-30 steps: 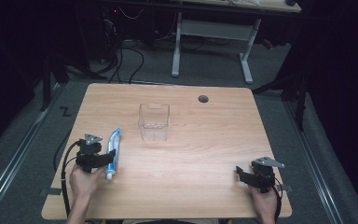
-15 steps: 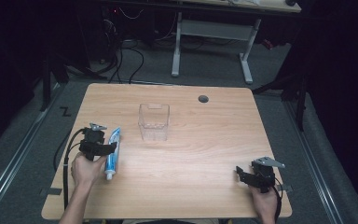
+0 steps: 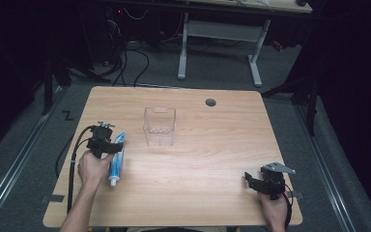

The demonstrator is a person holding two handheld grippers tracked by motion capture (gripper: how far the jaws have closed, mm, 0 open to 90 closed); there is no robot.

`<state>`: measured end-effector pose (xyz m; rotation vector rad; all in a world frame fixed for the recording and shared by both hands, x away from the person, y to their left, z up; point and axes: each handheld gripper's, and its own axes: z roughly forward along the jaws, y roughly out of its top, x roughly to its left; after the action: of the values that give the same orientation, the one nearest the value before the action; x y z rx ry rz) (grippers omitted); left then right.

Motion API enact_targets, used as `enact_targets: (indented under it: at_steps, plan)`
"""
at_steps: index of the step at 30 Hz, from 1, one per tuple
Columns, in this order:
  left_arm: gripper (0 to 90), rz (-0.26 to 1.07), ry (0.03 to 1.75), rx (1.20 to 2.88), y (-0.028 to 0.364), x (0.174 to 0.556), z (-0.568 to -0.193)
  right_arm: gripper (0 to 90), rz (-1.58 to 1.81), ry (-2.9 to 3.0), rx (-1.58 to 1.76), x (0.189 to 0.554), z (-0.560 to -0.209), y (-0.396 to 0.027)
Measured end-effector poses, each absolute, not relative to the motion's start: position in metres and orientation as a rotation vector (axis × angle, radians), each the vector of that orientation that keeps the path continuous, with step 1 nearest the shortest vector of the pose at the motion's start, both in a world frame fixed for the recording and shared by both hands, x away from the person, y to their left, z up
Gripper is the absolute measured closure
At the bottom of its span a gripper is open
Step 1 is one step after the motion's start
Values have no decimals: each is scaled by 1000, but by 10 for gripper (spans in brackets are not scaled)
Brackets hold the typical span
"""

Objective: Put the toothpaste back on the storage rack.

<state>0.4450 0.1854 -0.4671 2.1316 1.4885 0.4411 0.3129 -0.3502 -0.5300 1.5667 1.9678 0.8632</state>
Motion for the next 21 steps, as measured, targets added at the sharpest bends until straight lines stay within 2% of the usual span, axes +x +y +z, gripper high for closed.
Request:
enact_targets:
  at_steps: [21]
  plan:
    - [463, 401, 1576, 2137, 177, 480, -493, 283, 868, 1967, 1567, 313, -530, -351]
